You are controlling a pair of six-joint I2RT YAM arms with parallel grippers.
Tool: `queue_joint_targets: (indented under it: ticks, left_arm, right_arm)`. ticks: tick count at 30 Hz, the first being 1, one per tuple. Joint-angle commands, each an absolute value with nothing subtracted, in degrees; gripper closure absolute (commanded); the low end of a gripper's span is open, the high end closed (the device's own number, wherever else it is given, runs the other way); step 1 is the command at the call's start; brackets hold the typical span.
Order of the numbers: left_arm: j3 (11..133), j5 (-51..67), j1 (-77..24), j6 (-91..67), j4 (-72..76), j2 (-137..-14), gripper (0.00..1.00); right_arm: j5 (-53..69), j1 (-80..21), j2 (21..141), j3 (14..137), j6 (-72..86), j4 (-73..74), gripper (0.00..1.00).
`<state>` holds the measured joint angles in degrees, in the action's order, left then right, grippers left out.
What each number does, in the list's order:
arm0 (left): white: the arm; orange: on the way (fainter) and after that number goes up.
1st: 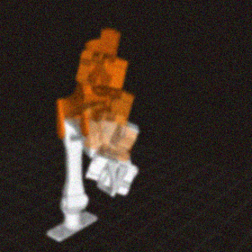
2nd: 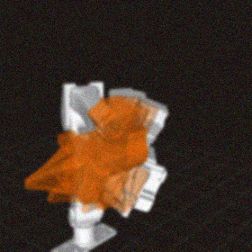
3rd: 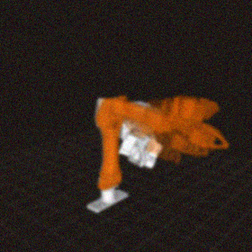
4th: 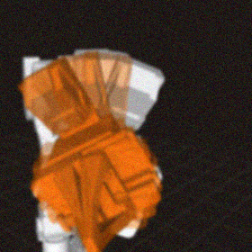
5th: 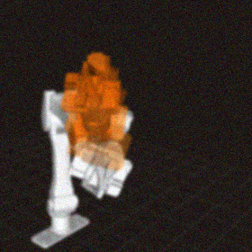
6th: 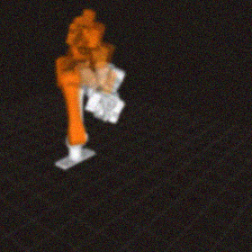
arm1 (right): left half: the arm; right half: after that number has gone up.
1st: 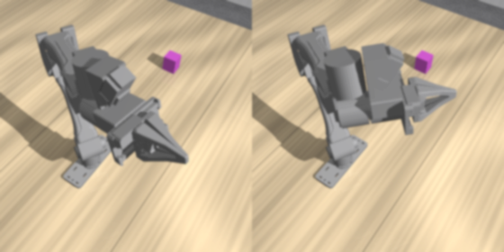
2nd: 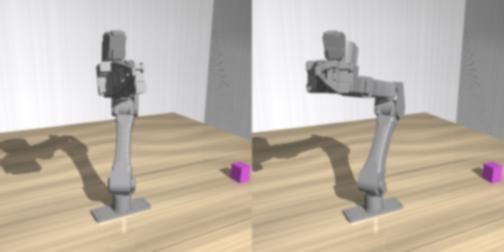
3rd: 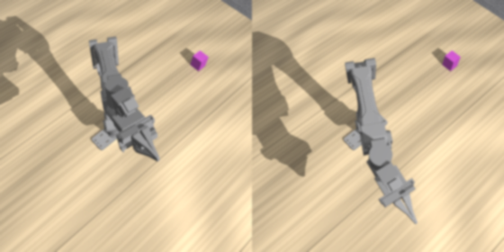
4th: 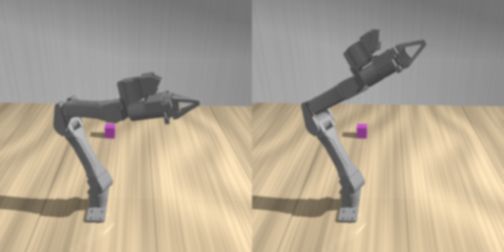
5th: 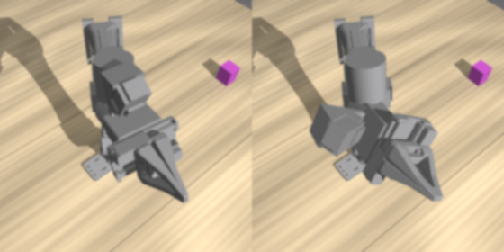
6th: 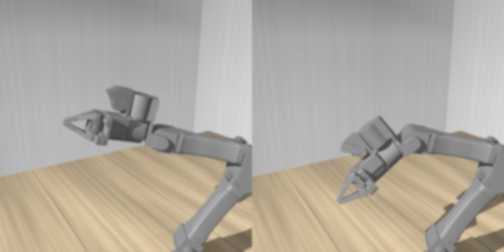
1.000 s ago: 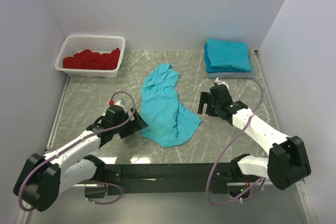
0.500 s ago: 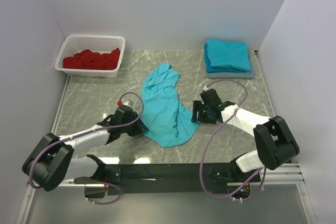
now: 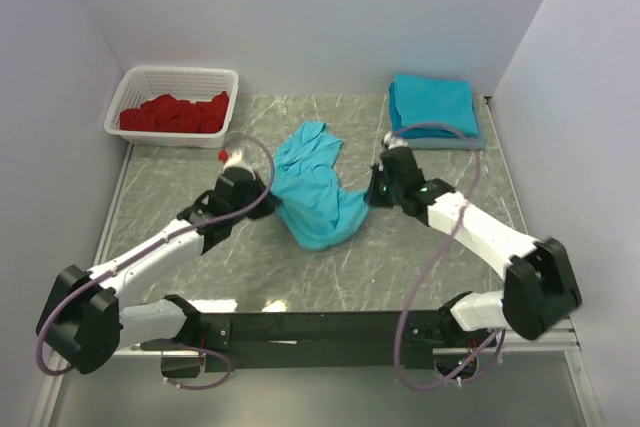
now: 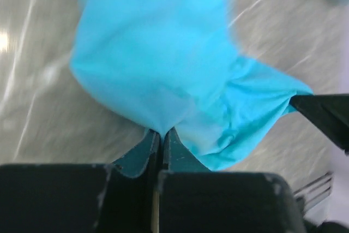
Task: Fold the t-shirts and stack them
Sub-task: Flatten the tshirt out
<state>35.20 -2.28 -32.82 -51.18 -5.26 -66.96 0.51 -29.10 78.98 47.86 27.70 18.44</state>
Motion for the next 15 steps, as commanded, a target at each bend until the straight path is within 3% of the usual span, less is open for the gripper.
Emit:
queue_joint_targets:
  ticks: [1, 7, 15]
  left_arm:
    - [48.47, -10.01, -32.96, -44.83, -4.92, -63.46, 0.99]
    - [68.68, -17.75, -32.96, -35.17, -7.73, -63.28, 0.99]
    - [97.24, -8.81, -32.96, -22.87, -14.65, -64.95, 0.99]
  right_arm:
    - [-6.48, -29.27, 68.58, 56.94, 26.72, 13.63, 1.00]
    - [-15.28, -29.27, 62.59, 73.28, 24.35, 14.15, 1.00]
    - [-14.33, -29.27, 58.19, 93.15, 14.68, 15.73, 1.00]
